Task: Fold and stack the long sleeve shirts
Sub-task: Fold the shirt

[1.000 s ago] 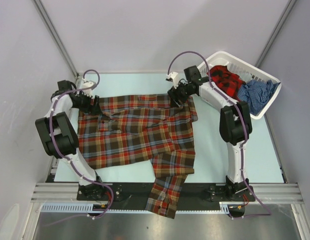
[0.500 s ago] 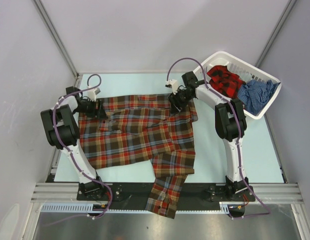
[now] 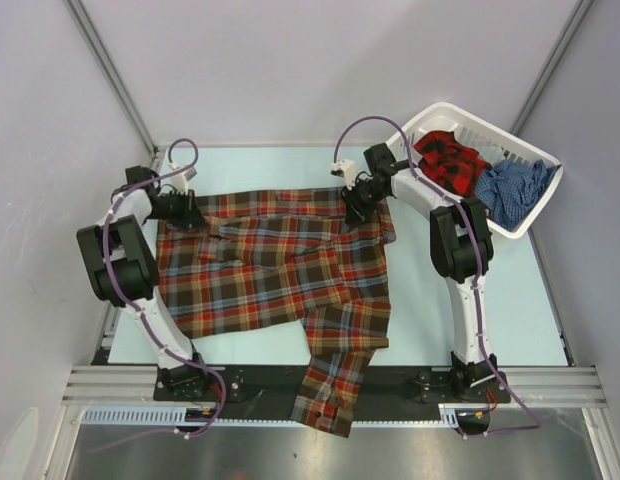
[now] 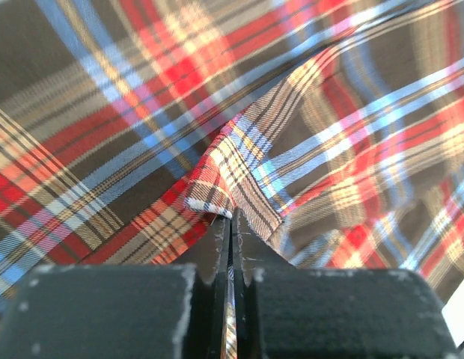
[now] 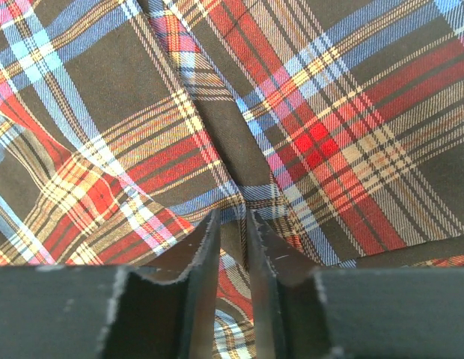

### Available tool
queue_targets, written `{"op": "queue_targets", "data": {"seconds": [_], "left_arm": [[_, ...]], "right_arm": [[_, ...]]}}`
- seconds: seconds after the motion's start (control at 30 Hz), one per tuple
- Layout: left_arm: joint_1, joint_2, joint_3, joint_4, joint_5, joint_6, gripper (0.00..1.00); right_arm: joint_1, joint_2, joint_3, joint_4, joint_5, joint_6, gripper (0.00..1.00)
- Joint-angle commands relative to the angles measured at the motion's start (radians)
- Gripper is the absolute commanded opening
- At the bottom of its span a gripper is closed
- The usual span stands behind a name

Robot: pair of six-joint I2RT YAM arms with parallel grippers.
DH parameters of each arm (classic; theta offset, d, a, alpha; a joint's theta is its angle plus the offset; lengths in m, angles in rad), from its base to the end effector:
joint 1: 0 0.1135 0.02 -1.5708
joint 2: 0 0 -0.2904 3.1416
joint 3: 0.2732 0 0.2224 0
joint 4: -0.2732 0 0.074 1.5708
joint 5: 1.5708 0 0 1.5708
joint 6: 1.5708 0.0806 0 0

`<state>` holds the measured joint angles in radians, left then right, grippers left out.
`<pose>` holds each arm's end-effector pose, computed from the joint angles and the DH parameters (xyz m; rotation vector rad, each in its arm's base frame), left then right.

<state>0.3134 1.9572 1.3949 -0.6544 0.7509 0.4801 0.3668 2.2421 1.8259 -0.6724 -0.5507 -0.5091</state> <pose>0.3867 0.0675 0.1944 0.3750 2.4196 -0.7190 0.4394 0.2140 0.1828 -1.2404 2.2316 0.6732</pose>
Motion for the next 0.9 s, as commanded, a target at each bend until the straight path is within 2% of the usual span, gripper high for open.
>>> {"op": "queue_targets", "data": {"seconds": [0.0,0.13,0.23,0.5,0.6,0.67,0.77,0.8,0.83,0.87], "left_arm": [[-0.007,-0.127,0.015,0.009,0.08,0.002,0.0],[-0.007,-0.142,0.042,0.009,0.081,0.003,0.0],[-0.007,-0.135,0.056,0.036,0.051,-0.026,0.0],[-0.004,-0.057,0.062,0.203,-0.074,-0.118,0.0],[-0.004,-0.025,0.065,0.24,-0.117,-0.129,0.0],[-0.005,-0.003,0.078,0.251,-0.148,-0.132,0.0],[-0.004,0.022,0.085,0.288,-0.226,-0.146,0.02],[-0.004,0.028,0.09,0.288,-0.238,-0.15,0.15],[-0.002,0.034,0.113,0.259,-0.242,-0.141,0.25],[-0.004,0.025,0.118,0.243,-0.254,-0.111,0.4]], "right_arm": [[-0.006,-0.01,0.05,0.005,-0.012,-0.008,0.22],[-0.012,-0.016,0.058,0.019,-0.015,0.0,0.05],[-0.02,-0.021,0.064,0.04,-0.012,0.012,0.01],[-0.025,-0.035,0.052,0.169,0.026,0.083,0.0],[-0.019,-0.009,0.068,0.157,0.044,0.077,0.0],[-0.008,0.008,0.087,0.14,0.057,0.07,0.08],[0.006,0.022,0.093,0.125,0.1,0.066,0.3],[0.006,0.017,0.093,0.117,0.115,0.067,0.4],[0.007,0.005,0.09,0.114,0.124,0.069,0.44],[0.004,-0.007,0.088,0.102,0.133,0.067,0.47]]}}
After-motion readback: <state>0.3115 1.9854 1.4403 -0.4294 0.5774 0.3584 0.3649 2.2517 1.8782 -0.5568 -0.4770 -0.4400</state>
